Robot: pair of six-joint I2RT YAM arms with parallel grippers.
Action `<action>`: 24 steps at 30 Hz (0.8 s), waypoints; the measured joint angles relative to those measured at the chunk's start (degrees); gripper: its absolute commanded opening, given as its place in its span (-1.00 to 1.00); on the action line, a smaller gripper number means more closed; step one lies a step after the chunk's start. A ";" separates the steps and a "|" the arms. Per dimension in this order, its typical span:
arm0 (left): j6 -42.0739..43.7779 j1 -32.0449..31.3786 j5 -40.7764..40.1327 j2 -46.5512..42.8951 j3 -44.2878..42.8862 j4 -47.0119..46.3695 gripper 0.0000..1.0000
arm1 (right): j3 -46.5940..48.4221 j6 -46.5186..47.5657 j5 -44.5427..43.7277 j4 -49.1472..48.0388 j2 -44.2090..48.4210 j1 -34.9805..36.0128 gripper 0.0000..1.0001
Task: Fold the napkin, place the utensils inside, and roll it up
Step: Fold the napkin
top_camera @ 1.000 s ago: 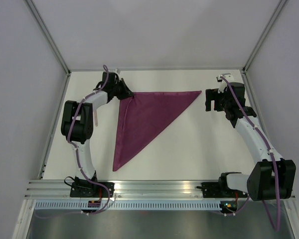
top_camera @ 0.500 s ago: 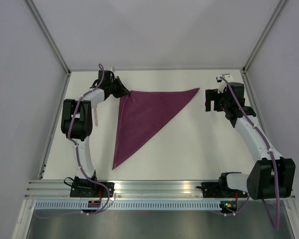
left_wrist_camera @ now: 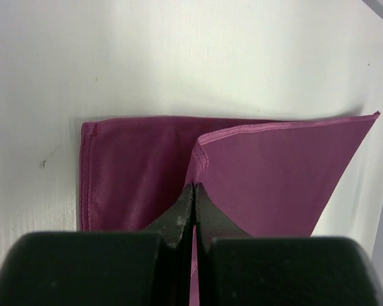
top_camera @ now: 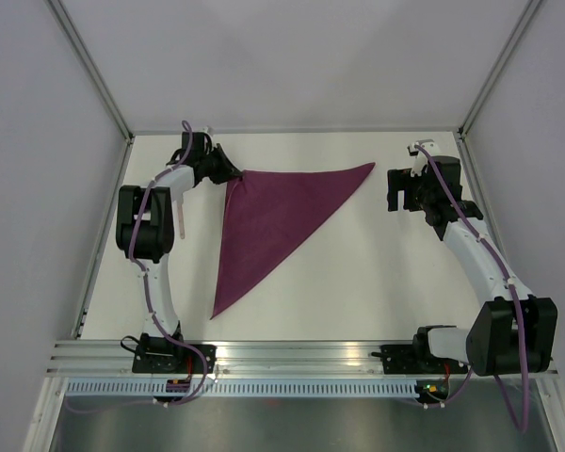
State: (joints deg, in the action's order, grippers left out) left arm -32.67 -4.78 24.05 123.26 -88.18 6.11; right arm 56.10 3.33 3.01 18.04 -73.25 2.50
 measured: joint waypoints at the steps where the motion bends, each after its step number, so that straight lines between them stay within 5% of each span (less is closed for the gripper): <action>1: 0.00 0.11 0.09 0.04 0.00 0.09 -0.95 | 0.00 0.00 0.02 0.02 0.00 0.00 0.93; 8: 0.02 0.42 0.61 0.72 -0.63 0.46 -0.95 | 0.00 0.11 0.15 0.00 -0.24 0.00 0.93; 13: 0.04 0.52 0.52 1.79 -0.96 0.90 -0.52 | 0.00 0.17 0.20 0.02 -0.59 0.00 0.93; 17: 0.61 0.96 -0.02 1.84 -1.07 1.03 0.24 | 0.00 0.17 0.20 0.04 -0.61 0.00 0.93; 24: 0.85 3.61 -4.85 0.26 -0.17 1.51 0.34 | 0.00 0.17 0.48 0.04 -0.59 0.00 0.93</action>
State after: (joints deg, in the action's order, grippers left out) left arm -31.81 -1.17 19.20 123.52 -88.36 7.62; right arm 56.10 3.51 3.49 18.09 -73.84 2.50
